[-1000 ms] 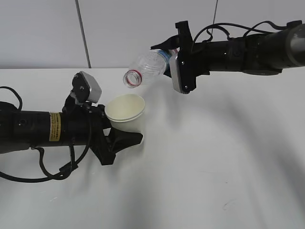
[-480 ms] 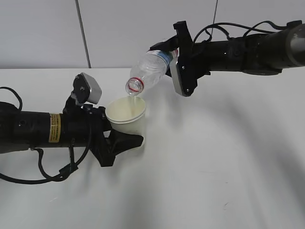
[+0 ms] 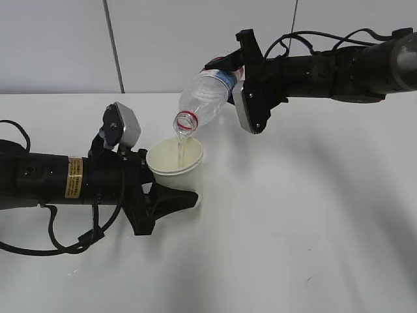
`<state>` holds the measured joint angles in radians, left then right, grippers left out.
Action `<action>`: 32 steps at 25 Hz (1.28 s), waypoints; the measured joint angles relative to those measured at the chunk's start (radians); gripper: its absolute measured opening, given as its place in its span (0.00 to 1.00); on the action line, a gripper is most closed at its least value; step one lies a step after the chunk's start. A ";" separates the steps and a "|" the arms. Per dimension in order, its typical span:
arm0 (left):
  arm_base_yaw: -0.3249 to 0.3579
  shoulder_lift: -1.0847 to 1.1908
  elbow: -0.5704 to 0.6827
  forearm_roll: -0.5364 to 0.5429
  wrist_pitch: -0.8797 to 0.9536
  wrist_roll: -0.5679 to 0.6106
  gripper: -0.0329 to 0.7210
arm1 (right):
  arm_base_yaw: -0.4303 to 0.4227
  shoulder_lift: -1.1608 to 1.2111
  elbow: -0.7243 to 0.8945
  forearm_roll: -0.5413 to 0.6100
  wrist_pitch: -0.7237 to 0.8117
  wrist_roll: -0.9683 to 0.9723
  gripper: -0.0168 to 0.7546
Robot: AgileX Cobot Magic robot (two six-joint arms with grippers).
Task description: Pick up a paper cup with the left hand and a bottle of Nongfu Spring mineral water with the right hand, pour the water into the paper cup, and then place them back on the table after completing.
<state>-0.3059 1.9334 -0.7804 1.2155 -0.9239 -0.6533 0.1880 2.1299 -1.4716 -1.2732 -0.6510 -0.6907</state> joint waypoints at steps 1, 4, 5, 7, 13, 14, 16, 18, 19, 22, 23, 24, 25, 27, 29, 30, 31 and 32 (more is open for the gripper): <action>0.000 0.000 0.000 0.000 0.000 0.000 0.59 | 0.000 0.000 0.000 0.002 0.000 -0.006 0.59; 0.000 0.000 0.000 0.002 -0.001 0.000 0.59 | 0.000 0.000 0.000 0.021 0.000 -0.018 0.59; 0.000 0.000 0.000 0.002 -0.001 0.000 0.59 | 0.000 0.000 0.000 0.030 0.000 -0.020 0.59; 0.000 0.000 0.000 0.002 -0.001 0.000 0.59 | 0.000 0.000 0.000 0.042 0.000 -0.028 0.59; 0.000 0.000 0.000 0.002 -0.001 0.000 0.59 | 0.000 0.000 -0.001 0.045 -0.011 -0.041 0.59; 0.000 0.000 0.000 0.002 -0.001 0.000 0.59 | 0.000 0.000 -0.001 0.046 -0.011 -0.043 0.59; 0.000 0.000 0.000 0.002 -0.001 0.000 0.59 | 0.000 0.000 -0.001 0.048 -0.013 -0.058 0.59; 0.000 0.000 0.000 0.002 -0.001 0.000 0.59 | 0.000 0.000 -0.001 0.055 -0.015 -0.064 0.59; 0.000 0.000 0.000 0.002 -0.001 0.000 0.59 | 0.000 0.000 -0.001 0.066 -0.015 -0.067 0.59; 0.000 0.000 0.000 0.002 -0.001 0.000 0.59 | 0.000 0.000 -0.001 0.099 -0.016 -0.084 0.59; 0.000 0.000 0.000 0.002 -0.001 0.000 0.59 | 0.000 0.000 -0.001 0.105 -0.016 -0.091 0.59; 0.000 0.000 0.000 0.003 -0.001 0.000 0.59 | 0.000 0.000 -0.002 0.109 -0.016 -0.097 0.59; 0.000 0.000 0.000 0.003 -0.001 0.000 0.59 | 0.000 0.000 -0.002 0.115 -0.016 -0.101 0.59; 0.000 0.000 0.000 0.003 -0.001 0.000 0.59 | 0.000 0.000 -0.002 0.130 -0.024 -0.104 0.59; 0.000 0.000 0.000 0.003 -0.001 0.000 0.59 | 0.000 0.000 -0.002 0.138 -0.031 -0.109 0.59; 0.000 0.000 0.000 0.003 -0.001 0.000 0.59 | 0.000 0.000 -0.003 0.138 -0.033 -0.109 0.59; 0.000 0.000 0.000 0.003 -0.001 0.000 0.59 | 0.000 0.000 -0.003 0.140 -0.036 -0.109 0.59; 0.000 0.000 0.000 0.003 0.000 0.000 0.59 | 0.000 0.000 -0.005 0.140 -0.038 -0.109 0.59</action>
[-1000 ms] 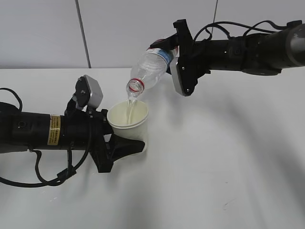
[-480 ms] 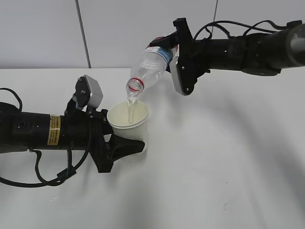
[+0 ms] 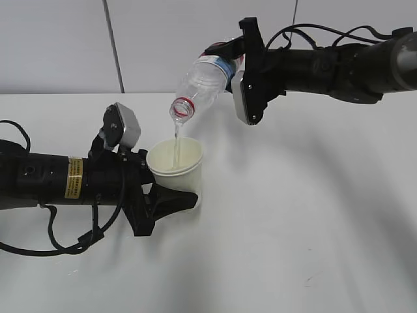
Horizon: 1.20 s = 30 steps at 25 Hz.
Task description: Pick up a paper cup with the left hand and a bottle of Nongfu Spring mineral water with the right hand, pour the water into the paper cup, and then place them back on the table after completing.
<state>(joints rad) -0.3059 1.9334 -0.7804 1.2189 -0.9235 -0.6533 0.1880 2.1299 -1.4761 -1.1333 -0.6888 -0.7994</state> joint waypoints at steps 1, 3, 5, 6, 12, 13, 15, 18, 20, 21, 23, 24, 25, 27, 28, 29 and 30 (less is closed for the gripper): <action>0.000 0.000 0.000 0.000 0.000 0.000 0.59 | 0.000 0.000 -0.003 0.000 0.000 -0.001 0.59; 0.000 0.000 0.000 0.000 0.001 0.000 0.59 | 0.000 0.000 -0.007 0.000 0.000 -0.002 0.59; 0.000 0.000 0.000 0.000 0.001 -0.001 0.59 | 0.000 0.000 -0.011 0.002 -0.002 -0.002 0.59; 0.000 0.000 0.000 0.000 0.003 -0.001 0.59 | 0.000 0.000 -0.011 0.002 -0.004 -0.002 0.59; 0.000 0.000 0.000 0.001 0.007 -0.001 0.59 | 0.000 0.000 -0.011 0.002 -0.016 -0.010 0.59; 0.000 0.000 0.000 0.001 0.008 -0.002 0.59 | 0.000 0.000 -0.011 0.002 -0.019 -0.012 0.59; 0.000 0.000 0.000 0.001 0.008 -0.002 0.59 | 0.000 0.000 -0.011 0.002 -0.021 -0.015 0.59; 0.000 0.000 0.000 0.001 0.010 -0.002 0.59 | 0.000 0.000 -0.011 0.002 -0.021 -0.015 0.59; 0.000 0.000 0.000 0.001 0.011 -0.002 0.59 | 0.000 0.000 -0.011 0.002 -0.023 -0.015 0.59; 0.000 0.000 0.000 0.001 0.012 -0.002 0.59 | 0.000 0.000 -0.011 0.002 -0.023 -0.015 0.59; 0.000 0.000 0.000 0.001 0.012 -0.002 0.59 | 0.000 0.000 -0.011 0.002 -0.023 -0.019 0.59; 0.000 0.000 0.000 0.001 0.012 -0.002 0.59 | 0.000 0.000 -0.011 0.002 -0.023 -0.023 0.59; 0.000 0.000 0.000 0.001 0.012 -0.002 0.59 | 0.000 0.000 -0.011 0.002 -0.023 -0.027 0.59; 0.000 0.000 0.000 0.001 0.012 -0.002 0.59 | 0.000 0.000 -0.011 0.002 -0.023 -0.035 0.59; 0.000 0.000 0.000 0.001 0.012 -0.002 0.59 | 0.000 0.000 -0.011 0.002 -0.023 -0.036 0.59; 0.000 0.000 0.000 0.001 0.012 -0.002 0.59 | 0.000 0.000 -0.011 0.002 -0.023 -0.037 0.59; 0.000 0.000 0.000 0.001 0.012 -0.002 0.59 | 0.000 0.000 -0.011 0.002 -0.023 -0.040 0.59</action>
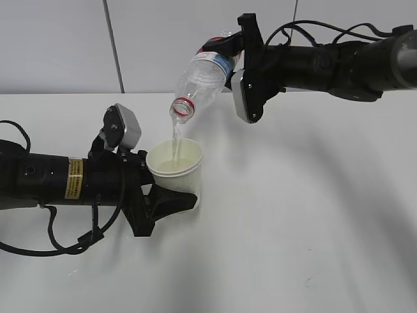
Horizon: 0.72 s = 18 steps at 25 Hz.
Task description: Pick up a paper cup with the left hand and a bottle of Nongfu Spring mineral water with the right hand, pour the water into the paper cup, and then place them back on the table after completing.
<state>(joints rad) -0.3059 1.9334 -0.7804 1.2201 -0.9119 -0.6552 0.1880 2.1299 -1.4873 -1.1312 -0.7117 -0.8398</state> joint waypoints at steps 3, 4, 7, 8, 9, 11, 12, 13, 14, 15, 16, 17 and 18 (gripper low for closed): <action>0.000 0.000 0.000 0.000 0.000 0.000 0.59 | 0.000 0.000 0.000 0.000 0.000 -0.001 0.59; 0.000 0.000 0.000 0.000 0.000 0.000 0.59 | 0.000 0.000 0.000 0.000 0.000 -0.001 0.59; 0.000 0.000 0.000 0.002 0.000 0.000 0.59 | 0.000 0.000 0.000 0.000 -0.002 -0.001 0.59; 0.000 0.000 0.000 0.002 0.000 0.000 0.59 | 0.000 0.000 0.000 0.000 -0.002 -0.001 0.59; 0.000 0.000 0.000 0.002 0.000 0.000 0.59 | 0.000 0.000 0.000 0.000 -0.002 -0.001 0.59; 0.000 0.000 0.000 0.002 0.001 -0.001 0.59 | 0.000 0.000 0.000 0.000 -0.003 -0.001 0.59; 0.000 0.000 0.000 0.002 0.001 -0.001 0.59 | 0.000 0.000 0.000 0.000 -0.004 -0.001 0.59; 0.000 0.000 0.000 0.002 0.001 -0.001 0.59 | 0.000 0.000 0.000 0.000 -0.004 -0.001 0.59; 0.000 0.000 0.000 0.002 0.001 -0.001 0.59 | 0.000 0.000 0.000 0.000 -0.004 -0.001 0.59; 0.000 0.000 0.000 0.003 0.001 -0.001 0.59 | 0.000 0.000 0.000 0.000 -0.004 -0.001 0.59; 0.000 0.000 0.000 0.003 0.001 -0.001 0.59 | 0.000 0.000 0.000 0.000 -0.004 0.015 0.59; 0.000 0.000 0.000 0.002 0.001 0.001 0.59 | 0.000 0.000 0.000 0.000 -0.004 0.045 0.59; 0.000 0.000 0.000 0.001 0.001 0.002 0.59 | 0.000 0.000 0.000 -0.005 -0.006 0.079 0.59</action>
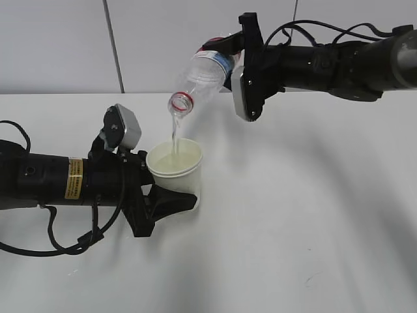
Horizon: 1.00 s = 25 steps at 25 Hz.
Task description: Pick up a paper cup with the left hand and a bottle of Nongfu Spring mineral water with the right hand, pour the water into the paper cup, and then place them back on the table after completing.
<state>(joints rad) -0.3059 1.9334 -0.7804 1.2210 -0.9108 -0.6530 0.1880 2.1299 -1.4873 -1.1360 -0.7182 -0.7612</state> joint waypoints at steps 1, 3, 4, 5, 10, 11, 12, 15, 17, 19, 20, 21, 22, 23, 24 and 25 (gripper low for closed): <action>0.000 0.000 0.000 -0.005 0.000 0.004 0.59 | 0.000 0.000 0.000 -0.009 0.000 0.039 0.59; 0.000 0.000 0.000 -0.022 0.000 0.021 0.59 | 0.000 0.000 0.005 -0.038 -0.002 0.113 0.59; 0.000 0.000 0.000 -0.034 0.000 0.037 0.59 | 0.000 0.000 0.009 -0.048 -0.002 0.149 0.59; 0.000 0.000 0.000 -0.049 0.001 0.051 0.59 | 0.000 0.000 0.014 -0.061 -0.002 0.200 0.59; 0.000 0.001 0.000 -0.106 0.006 0.110 0.58 | 0.000 0.000 0.019 -0.076 -0.002 0.504 0.59; 0.000 0.001 0.000 -0.116 0.012 0.121 0.58 | 0.000 0.000 0.019 -0.076 -0.002 0.566 0.59; 0.000 0.001 0.000 -0.126 0.021 0.130 0.58 | 0.000 0.000 0.019 -0.074 -0.002 0.652 0.59; 0.000 0.001 0.000 -0.159 0.066 0.151 0.58 | 0.000 0.000 0.020 -0.030 -0.002 0.911 0.59; 0.000 0.001 0.000 -0.186 0.077 0.158 0.58 | 0.000 0.000 0.020 0.001 0.006 1.064 0.59; 0.000 0.002 0.000 -0.206 0.079 0.161 0.58 | 0.000 0.000 0.020 0.006 0.020 1.162 0.59; 0.000 0.006 0.000 -0.211 0.078 0.163 0.58 | 0.000 0.000 0.020 0.006 0.026 1.205 0.59; 0.000 0.011 0.000 -0.215 0.075 0.172 0.58 | 0.000 0.001 0.022 0.007 0.033 1.235 0.59; 0.000 0.021 0.000 -0.217 0.067 0.178 0.58 | 0.000 0.001 0.022 0.009 0.036 1.268 0.59; 0.000 0.034 0.000 -0.220 0.054 0.181 0.57 | 0.000 0.001 0.022 0.011 0.039 1.296 0.59; 0.001 0.051 0.000 -0.220 0.037 0.184 0.57 | 0.000 0.001 0.022 0.011 0.039 1.319 0.59; 0.003 0.066 0.000 -0.220 0.021 0.184 0.57 | 0.000 0.001 0.024 0.014 0.041 1.333 0.59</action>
<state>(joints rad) -0.3029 1.9997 -0.7804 1.0013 -0.8900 -0.4692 0.1880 2.1305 -1.4638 -1.1223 -0.6775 0.5717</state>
